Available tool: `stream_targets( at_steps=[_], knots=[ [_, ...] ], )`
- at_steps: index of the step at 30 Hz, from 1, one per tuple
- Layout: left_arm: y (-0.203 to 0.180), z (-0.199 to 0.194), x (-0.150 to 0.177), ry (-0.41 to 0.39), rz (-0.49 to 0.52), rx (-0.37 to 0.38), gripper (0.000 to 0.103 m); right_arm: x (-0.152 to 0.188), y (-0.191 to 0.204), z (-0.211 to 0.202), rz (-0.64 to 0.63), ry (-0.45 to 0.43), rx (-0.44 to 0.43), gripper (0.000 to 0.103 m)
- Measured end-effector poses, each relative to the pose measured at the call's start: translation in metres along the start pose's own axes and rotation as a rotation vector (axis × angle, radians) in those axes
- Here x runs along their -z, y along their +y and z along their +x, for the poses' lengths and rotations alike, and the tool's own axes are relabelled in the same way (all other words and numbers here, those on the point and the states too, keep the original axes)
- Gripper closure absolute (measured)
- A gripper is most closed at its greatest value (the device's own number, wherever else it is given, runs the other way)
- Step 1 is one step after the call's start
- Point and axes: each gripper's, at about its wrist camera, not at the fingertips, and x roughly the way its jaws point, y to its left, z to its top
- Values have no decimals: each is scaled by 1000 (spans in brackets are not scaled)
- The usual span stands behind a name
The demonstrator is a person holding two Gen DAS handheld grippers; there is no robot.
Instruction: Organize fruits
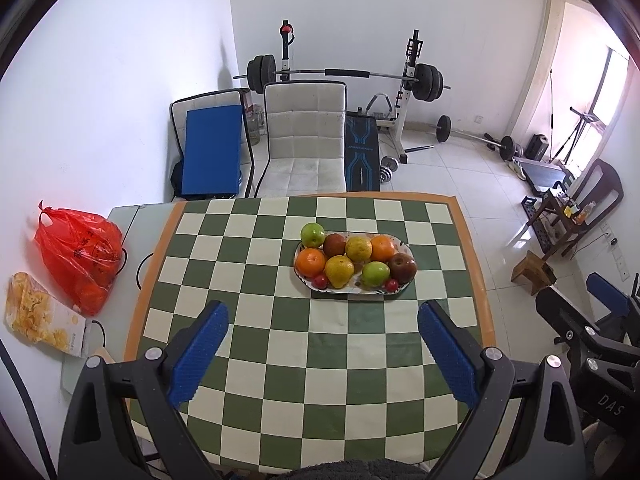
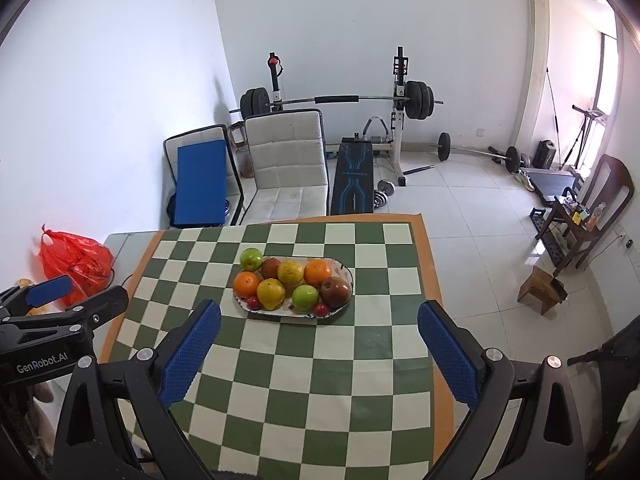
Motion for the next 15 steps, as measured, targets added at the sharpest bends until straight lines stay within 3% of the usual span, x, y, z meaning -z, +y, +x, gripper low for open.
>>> stream_targets(
  at_steps=[15],
  knots=[
    [16, 75, -12, 3, -6, -78, 6, 0, -4, 98, 21, 56, 62, 2]
  ],
)
